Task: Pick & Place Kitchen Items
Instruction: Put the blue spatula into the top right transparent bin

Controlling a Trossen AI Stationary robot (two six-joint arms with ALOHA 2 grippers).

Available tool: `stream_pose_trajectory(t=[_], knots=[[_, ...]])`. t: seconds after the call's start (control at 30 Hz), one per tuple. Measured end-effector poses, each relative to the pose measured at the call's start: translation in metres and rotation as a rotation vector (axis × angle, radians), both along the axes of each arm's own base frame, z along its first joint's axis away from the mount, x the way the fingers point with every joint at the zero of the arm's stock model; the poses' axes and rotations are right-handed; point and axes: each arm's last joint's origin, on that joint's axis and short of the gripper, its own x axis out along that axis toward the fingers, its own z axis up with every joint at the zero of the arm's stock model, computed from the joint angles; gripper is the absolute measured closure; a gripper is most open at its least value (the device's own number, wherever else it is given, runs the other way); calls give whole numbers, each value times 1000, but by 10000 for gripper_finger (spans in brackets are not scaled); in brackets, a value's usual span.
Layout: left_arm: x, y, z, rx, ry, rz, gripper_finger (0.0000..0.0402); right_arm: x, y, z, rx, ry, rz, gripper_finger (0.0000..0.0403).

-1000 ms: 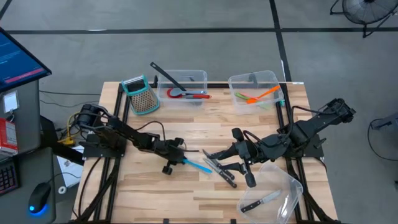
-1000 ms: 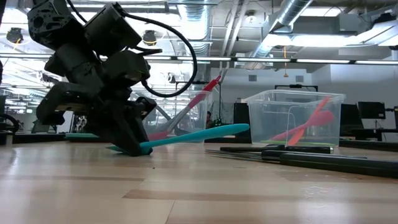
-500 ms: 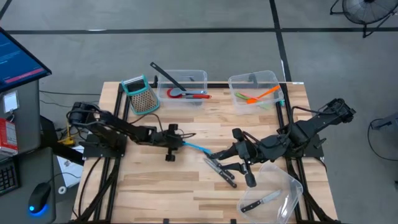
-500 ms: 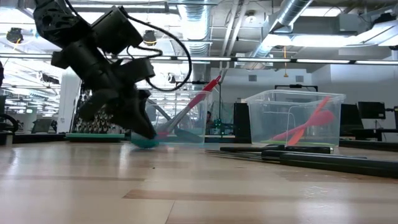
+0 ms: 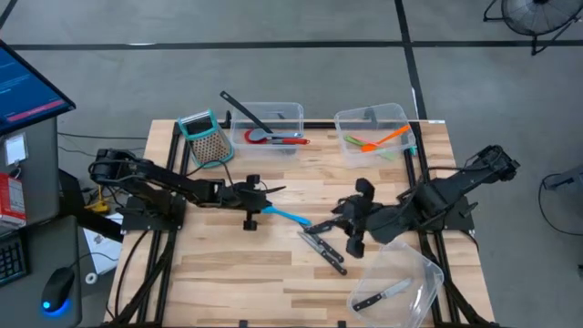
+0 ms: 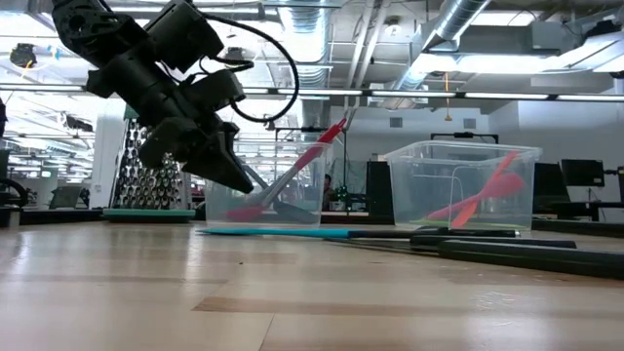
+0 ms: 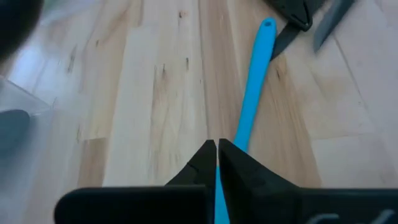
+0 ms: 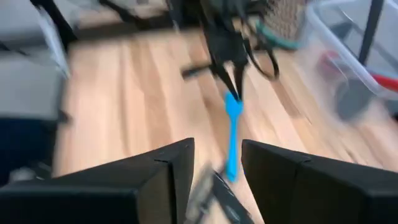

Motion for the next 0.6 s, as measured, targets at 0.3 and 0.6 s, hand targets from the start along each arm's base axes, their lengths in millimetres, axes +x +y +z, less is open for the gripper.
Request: stream_pose_trajectory(t=[0.3, 0.6], knots=[[-14, 0, 21, 25, 2, -8, 335, 73, -29, -68, -68, 221, -94, 198], [-60, -2, 89, 19, -231, -21, 228, 146, -65, -152, -105, 285, -81, 132]])
